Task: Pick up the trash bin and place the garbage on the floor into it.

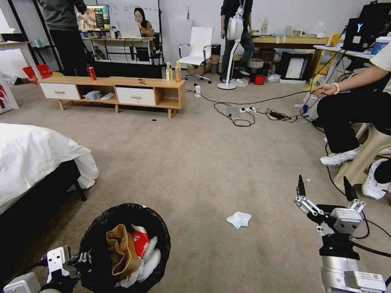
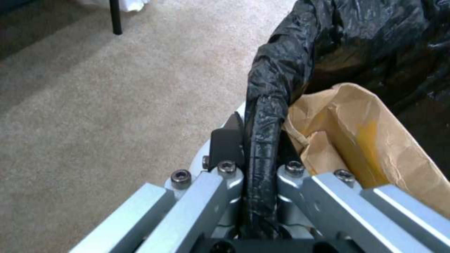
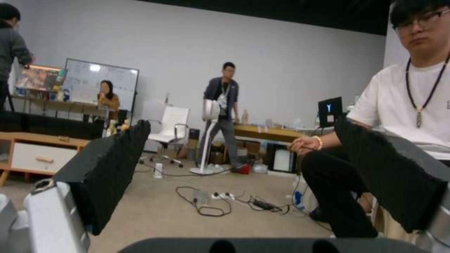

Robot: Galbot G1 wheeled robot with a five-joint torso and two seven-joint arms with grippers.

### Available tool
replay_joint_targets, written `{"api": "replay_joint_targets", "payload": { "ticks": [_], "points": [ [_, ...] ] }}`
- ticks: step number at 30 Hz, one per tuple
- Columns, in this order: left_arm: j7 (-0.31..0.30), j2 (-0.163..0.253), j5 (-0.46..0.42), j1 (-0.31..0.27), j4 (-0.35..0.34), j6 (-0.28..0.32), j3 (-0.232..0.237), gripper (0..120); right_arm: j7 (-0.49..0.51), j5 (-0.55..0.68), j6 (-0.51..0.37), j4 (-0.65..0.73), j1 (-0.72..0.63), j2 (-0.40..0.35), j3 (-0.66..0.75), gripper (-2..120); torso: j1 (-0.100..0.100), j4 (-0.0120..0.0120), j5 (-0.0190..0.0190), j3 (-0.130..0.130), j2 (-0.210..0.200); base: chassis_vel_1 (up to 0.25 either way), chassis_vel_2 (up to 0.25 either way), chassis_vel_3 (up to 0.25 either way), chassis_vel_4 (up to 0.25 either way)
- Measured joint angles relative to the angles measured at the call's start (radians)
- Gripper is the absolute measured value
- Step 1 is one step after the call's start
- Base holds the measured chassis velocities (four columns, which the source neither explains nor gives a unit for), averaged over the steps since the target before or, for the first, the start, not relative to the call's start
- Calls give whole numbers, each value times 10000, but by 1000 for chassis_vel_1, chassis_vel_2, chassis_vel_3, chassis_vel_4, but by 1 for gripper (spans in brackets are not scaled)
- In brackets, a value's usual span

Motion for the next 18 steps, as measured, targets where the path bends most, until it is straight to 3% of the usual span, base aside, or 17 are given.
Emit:
{"api": "replay_joint_targets", "payload": {
  "ticks": [10,18],
  "points": [
    [-19,43,-62,-77,47,1,-72,3,0,103,46,-178,241,27,-126,100,0,0,1,-1,0,-10,14,11,-17],
    [-23,36,-75,-170,184,8,-36,3,-11,111,57,-265,265,44,-139,100,-1,-1,0,0,-1,-157,145,157,-157]
  ]
}}
